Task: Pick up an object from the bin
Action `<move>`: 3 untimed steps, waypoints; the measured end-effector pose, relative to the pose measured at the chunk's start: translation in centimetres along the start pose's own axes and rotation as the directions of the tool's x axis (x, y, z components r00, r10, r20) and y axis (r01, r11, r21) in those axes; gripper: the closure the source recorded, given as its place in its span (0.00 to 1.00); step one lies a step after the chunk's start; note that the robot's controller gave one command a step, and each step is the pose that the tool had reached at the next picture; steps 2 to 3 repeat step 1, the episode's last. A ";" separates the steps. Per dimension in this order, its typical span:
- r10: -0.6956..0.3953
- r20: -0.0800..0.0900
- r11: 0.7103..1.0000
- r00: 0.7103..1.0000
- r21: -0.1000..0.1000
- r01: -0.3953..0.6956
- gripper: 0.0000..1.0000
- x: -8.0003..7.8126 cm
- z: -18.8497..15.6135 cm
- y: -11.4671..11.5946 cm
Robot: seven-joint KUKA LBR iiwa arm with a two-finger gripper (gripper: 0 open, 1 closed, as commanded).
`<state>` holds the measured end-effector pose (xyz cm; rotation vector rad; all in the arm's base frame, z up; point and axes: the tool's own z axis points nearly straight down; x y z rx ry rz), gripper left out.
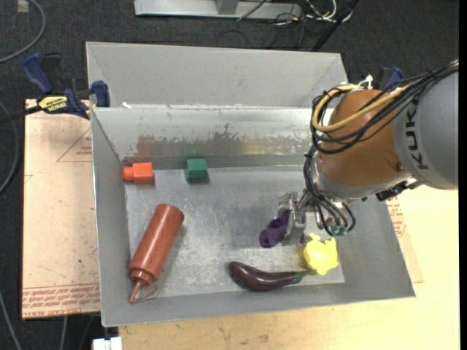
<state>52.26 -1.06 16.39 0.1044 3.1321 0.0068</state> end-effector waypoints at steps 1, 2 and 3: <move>0.000 -0.003 1.000 1.000 0.000 0.000 1.00 0.1 -0.7 0.0; 0.000 -0.003 1.000 1.000 0.000 0.000 1.00 0.1 -0.7 0.0; 0.000 -0.003 1.000 1.000 0.000 0.000 1.00 0.1 -0.7 0.0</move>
Offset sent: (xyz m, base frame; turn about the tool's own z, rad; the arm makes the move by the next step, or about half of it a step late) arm 0.0001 0.0000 0.0224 0.0000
